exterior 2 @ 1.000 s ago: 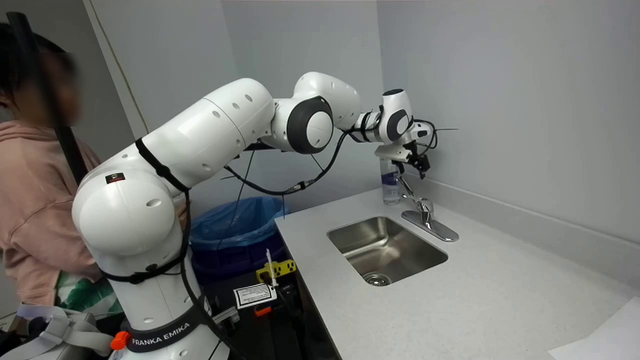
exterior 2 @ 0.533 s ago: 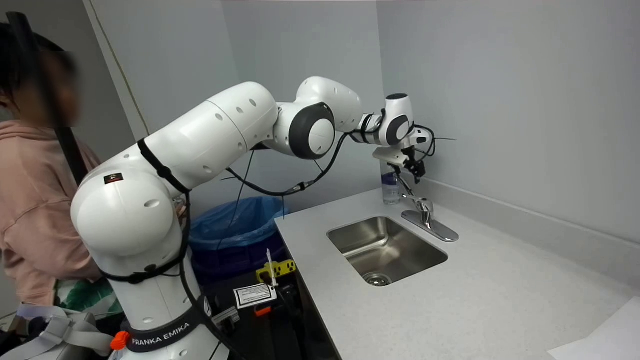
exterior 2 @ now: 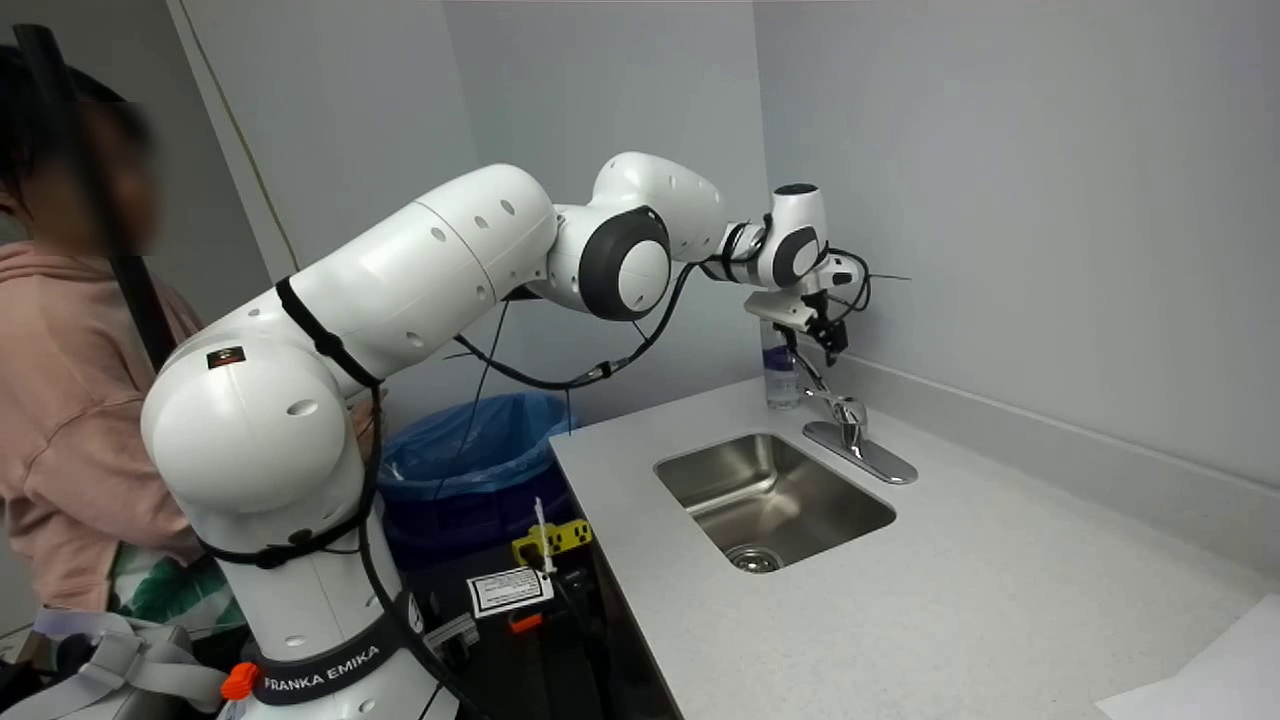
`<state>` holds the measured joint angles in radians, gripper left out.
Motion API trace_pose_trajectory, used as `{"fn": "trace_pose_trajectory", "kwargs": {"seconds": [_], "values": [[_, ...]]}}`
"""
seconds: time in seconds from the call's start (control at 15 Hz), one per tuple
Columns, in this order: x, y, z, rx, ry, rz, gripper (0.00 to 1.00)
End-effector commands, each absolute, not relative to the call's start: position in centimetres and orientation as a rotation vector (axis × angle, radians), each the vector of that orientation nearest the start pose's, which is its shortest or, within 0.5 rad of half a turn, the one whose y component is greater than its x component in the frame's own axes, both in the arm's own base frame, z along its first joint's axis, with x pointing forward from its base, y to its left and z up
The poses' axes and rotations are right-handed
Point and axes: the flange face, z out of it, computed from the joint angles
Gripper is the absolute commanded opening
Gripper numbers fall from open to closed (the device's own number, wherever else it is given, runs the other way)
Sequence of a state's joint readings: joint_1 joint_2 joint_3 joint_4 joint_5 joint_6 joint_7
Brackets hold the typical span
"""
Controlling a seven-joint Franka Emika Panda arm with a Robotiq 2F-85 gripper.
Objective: Turn the tap nozzle from the left to the middle
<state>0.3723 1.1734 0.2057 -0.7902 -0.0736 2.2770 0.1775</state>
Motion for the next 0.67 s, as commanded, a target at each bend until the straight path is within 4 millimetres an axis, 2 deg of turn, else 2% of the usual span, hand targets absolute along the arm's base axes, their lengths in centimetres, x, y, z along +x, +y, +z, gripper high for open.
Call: {"fn": "trace_pose_trajectory", "kwargs": {"seconds": [0.0,0.33,0.6], "values": [[75.2,36.9,25.8,-2.871,-0.416,-0.53,1.0],[76.0,36.4,26.1,-2.846,-0.381,-0.611,1.0],[75.7,36.5,24.3,-2.852,-0.376,-0.564,1.0]]}}
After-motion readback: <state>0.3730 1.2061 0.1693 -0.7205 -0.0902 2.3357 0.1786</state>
